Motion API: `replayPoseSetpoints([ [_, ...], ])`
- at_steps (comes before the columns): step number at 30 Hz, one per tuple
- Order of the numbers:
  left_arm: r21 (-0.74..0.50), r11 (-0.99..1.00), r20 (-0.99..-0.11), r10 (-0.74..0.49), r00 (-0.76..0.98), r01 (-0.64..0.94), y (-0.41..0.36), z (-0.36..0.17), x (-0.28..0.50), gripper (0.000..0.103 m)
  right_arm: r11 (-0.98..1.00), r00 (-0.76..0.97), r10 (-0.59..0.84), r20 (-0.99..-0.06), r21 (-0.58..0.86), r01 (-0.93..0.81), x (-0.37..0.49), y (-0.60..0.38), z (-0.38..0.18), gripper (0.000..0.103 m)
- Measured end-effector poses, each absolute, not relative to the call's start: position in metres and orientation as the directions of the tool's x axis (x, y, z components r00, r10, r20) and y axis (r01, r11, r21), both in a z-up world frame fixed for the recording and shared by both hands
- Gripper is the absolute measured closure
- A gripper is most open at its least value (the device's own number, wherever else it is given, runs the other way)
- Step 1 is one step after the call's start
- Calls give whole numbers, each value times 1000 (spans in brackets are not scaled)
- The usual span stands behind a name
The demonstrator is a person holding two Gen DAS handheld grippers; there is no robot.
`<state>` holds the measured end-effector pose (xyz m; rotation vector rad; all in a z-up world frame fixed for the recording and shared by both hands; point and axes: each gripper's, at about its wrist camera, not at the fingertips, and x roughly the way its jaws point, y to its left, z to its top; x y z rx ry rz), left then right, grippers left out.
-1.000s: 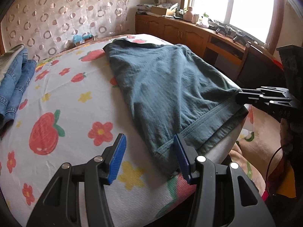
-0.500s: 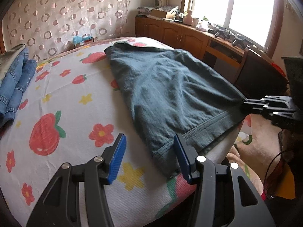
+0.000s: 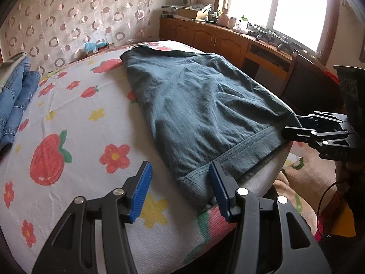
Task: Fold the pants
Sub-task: 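Grasp the shorts' hem with the right gripper while the left gripper grasps beside it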
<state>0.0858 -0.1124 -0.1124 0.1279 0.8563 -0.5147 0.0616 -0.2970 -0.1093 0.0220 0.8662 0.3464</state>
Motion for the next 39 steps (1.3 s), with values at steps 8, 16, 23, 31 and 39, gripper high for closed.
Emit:
replayPoseSetpoints([
  [8, -93, 867, -747, -385, 542, 489, -113, -112, 85, 52, 933, 613, 342, -712, 177, -315, 61, -299, -109, 87],
  [16, -126, 846, -745, -426, 513, 518, -118, -110, 82, 58, 923, 640, 376, -670, 207, -325, 58, -301, -103, 94],
  [23, -147, 837, -741, -446, 502, 527, -120, -110, 80, 71, 923, 638, 373, -674, 204, -325, 58, -300, -102, 94],
  [31, -155, 841, -737, -448, 506, 518, -117, -111, 81, 75, 933, 631, 347, -694, 189, -305, 58, -302, -106, 86],
  [39, -155, 840, -735, -449, 507, 520, -117, -111, 80, 74, 939, 617, 333, -713, 190, -287, 62, -303, -111, 71],
])
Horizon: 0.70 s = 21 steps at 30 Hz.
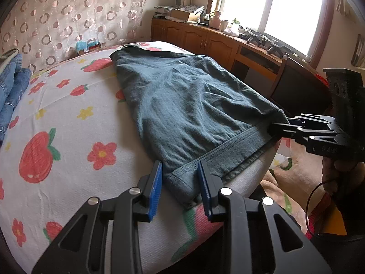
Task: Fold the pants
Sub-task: 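Grasp the shorts' hem with the right gripper while the left gripper grasps beside it, then lift the hem with both grippers and carry it toward the waistband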
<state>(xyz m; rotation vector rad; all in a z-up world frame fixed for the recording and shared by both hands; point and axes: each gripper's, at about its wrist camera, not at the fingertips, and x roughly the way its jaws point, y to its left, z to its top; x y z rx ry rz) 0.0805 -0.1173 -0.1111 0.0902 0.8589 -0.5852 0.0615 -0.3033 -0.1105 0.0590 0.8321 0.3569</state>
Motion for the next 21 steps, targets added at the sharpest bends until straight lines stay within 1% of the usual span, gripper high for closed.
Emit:
replayPoseSetpoints([
  [1, -151, 840, -736, -447, 508, 521, -117, -111, 80, 74, 937, 613, 337, -715, 190, -293, 61, -302, -111, 67],
  [3, -146, 841, -737, -444, 510, 522, -118, -111, 80, 74, 938, 614, 328, -718, 171, -301, 60, -298, -111, 63],
  [6, -135, 840, -740, -438, 510, 526, -119, -111, 79, 74, 938, 615, 313, -724, 135, -319, 59, -289, -112, 61],
  [8, -142, 836, -740, -445, 505, 529, -118, -111, 79, 74, 938, 617, 308, -724, 120, -327, 59, -288, -112, 64],
  [9, -144, 836, -739, -447, 504, 530, -119, -110, 79, 75, 935, 615, 315, -723, 125, -332, 60, -288, -112, 69],
  [10, -145, 835, -739, -448, 502, 531, -119, -110, 78, 75, 931, 610, 328, -721, 137, -338, 61, -288, -113, 77],
  [12, -148, 832, -739, -452, 500, 534, -119, -110, 78, 79, 918, 594, 370, -714, 183, -352, 63, -292, -113, 85],
  [14, -155, 828, -736, -460, 496, 538, -119, -110, 78, 86, 915, 596, 377, -709, 186, -357, 62, -291, -113, 88],
  [16, -143, 826, -735, -457, 500, 545, -121, -109, 76, 89, 913, 600, 385, -702, 194, -359, 62, -290, -112, 90],
  [18, -119, 823, -730, -451, 513, 555, -125, -106, 73, 90, 912, 610, 389, -691, 197, -360, 62, -291, -109, 90],
  [21, -117, 818, -706, -467, 532, 563, -124, -94, 69, 91, 908, 630, 403, -664, 205, -366, 61, -291, -97, 91],
])
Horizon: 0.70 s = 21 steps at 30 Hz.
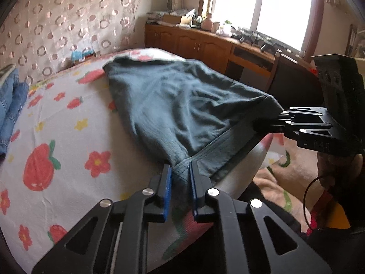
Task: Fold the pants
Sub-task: 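Lift the hem with both grippers and carry it toward the waistband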
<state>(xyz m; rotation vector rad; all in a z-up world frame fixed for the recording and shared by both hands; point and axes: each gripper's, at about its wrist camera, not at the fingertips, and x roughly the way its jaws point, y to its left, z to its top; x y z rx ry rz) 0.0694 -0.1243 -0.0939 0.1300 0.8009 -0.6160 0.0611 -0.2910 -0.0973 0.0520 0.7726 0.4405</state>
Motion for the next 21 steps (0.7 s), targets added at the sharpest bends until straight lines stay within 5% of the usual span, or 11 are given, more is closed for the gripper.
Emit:
replayPoseSetpoints([
  [21, -102, 834, -343, -541, 768, 543, -54, 103, 38, 92, 829, 771, 545, -329, 77, -554, 52, -253, 89, 91],
])
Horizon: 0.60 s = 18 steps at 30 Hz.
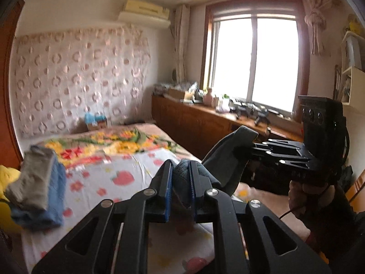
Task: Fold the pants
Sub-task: 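Lift the hem with both grippers and carry it toward the waistband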
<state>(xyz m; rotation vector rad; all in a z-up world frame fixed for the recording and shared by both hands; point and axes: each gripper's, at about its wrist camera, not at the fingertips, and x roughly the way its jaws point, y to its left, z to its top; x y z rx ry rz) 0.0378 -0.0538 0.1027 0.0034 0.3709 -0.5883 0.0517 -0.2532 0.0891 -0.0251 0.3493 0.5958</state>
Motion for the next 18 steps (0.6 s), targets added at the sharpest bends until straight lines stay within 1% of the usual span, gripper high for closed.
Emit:
replayPoseSetpoints([
  [3, -96, 844, -317, -528, 788, 527, -42, 115, 37, 92, 821, 773, 558, -303, 62, -568, 52, -245, 105, 91],
  [7, -88, 862, -300, -501, 812, 499, -27, 120, 41, 92, 808, 766, 572, -293, 42, -588, 58, -232, 115, 91],
  [10, -98, 874, -320, -480, 817, 476, -19, 109, 58, 92, 805, 758, 576, -308, 48, -592, 72, -224, 110, 91],
  [13, -104, 884, -354, -462, 813, 457, -11, 88, 86, 92, 807, 751, 564, -344, 34, -590, 98, -210, 96, 91],
  [18, -112, 895, -372, -441, 817, 432, -7, 79, 137, 92, 814, 743, 539, -396, 16, -581, 155, -193, 80, 91],
])
